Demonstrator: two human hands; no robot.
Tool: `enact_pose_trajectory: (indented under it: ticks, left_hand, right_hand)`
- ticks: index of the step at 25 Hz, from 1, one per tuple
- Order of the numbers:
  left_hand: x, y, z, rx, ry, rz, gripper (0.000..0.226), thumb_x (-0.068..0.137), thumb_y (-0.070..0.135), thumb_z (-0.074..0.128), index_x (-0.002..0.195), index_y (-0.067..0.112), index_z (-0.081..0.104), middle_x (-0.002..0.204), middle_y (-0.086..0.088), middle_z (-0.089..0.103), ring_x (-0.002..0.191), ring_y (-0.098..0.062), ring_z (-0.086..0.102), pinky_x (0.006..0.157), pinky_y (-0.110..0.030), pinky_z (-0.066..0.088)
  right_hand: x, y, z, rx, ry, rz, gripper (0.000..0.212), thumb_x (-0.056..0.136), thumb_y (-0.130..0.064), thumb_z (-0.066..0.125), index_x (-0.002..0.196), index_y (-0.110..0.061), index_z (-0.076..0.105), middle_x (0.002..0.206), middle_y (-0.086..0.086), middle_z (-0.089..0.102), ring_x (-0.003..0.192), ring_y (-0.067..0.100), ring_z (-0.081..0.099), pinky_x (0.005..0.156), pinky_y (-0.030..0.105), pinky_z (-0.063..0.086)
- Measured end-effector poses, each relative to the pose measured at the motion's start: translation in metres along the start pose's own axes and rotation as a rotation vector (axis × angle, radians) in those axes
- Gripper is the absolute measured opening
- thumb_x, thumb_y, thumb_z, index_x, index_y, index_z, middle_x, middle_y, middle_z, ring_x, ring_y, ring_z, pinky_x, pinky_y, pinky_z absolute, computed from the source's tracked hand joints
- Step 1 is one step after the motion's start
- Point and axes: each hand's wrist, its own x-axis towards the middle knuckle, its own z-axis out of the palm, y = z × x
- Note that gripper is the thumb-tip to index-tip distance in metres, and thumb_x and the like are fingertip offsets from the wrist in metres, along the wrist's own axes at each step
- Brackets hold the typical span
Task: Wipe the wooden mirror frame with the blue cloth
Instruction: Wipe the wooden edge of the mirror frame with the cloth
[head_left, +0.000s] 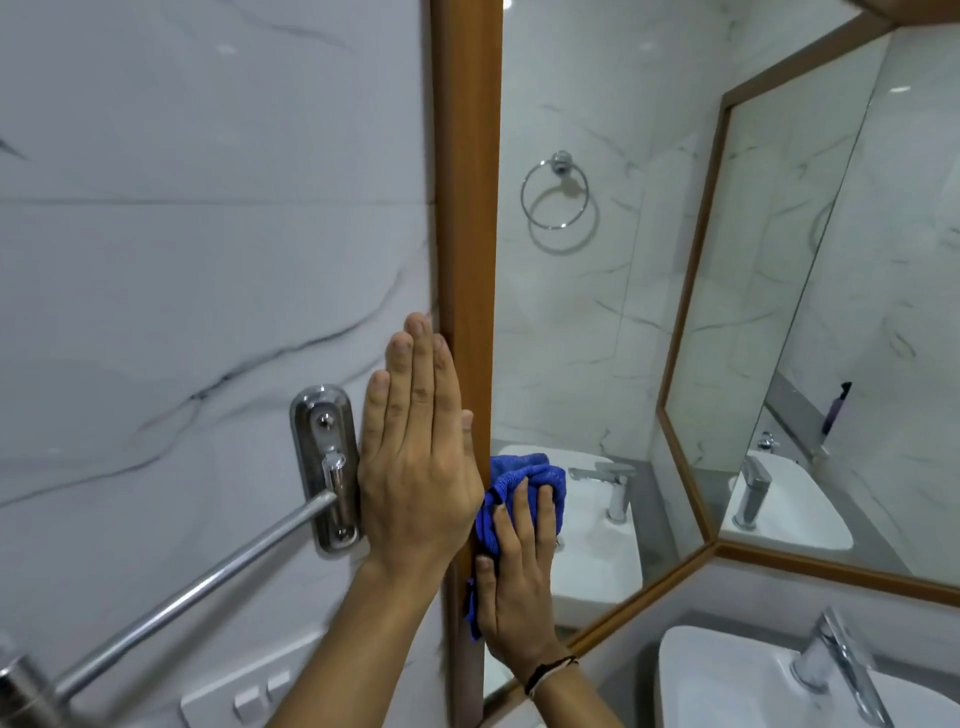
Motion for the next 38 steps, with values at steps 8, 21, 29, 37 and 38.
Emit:
enact_pose_trajectory:
  ticks: [8,21,29,37,38]
  left_hand:
    - [-0.122,-0.009,0.006,0.080,-0.203,0.068,0.064,0.124,0.029,0.029,0.177,-0.002,0.012,0.188,-0.018,-0.003,0.176,-0.029,0.002,0.143,-0.044,0.002]
    - [-0.172,-0.003,0.010,0.043,-0.267,0.018,0.066,0.123,0.027,0.031,0.177,0.000,0.006,0.188,-0.015,-0.008,0.175,-0.028,-0.003,0.143,-0.044,-0.002]
    - [-0.191,0.003,-0.002,0.050,-0.398,-0.017,0.069,0.119,0.029,0.034,0.177,0.002,0.008,0.186,-0.015,0.000,0.175,-0.024,-0.007,0.142,-0.042,-0.003]
    - [-0.229,0.014,-0.026,0.073,-0.571,-0.046,0.069,0.115,0.029,0.043,0.174,-0.004,0.027,0.185,-0.020,0.013,0.174,-0.031,0.007,0.143,-0.044,0.004]
    - [-0.231,0.015,-0.026,0.078,-0.580,-0.050,0.069,0.116,0.030,0.042,0.174,-0.004,0.027,0.185,-0.021,0.014,0.174,-0.032,0.009,0.143,-0.045,0.006]
  right_hand:
    - [-0.045,0.018,0.020,0.002,0.014,0.069,0.061,0.122,-0.044,0.027,0.179,-0.031,0.010,0.190,-0.002,0.001,0.176,0.032,-0.005,0.143,0.049,0.002]
    - [-0.216,0.050,0.029,-0.229,-0.347,0.212,0.070,0.121,-0.033,0.039,0.180,-0.028,0.002,0.190,0.001,-0.008,0.176,0.030,-0.012,0.143,0.042,0.011]
    - [-0.268,0.032,-0.014,-0.369,-0.880,0.391,0.140,0.037,0.004,0.106,0.164,-0.015,0.052,0.182,0.013,0.031,0.172,0.040,0.023,0.118,0.042,0.045]
    - [-0.214,0.085,-0.057,-0.610,-0.904,0.495,0.089,0.095,0.007,0.070,0.175,-0.008,0.032,0.182,0.024,0.028,0.166,0.050,0.035,0.127,0.055,0.048]
    - [-0.209,0.095,-0.063,-0.634,-0.897,0.528,0.088,0.103,0.005,0.059,0.179,-0.011,0.017,0.187,0.019,0.014,0.171,0.046,0.023,0.133,0.051,0.040]
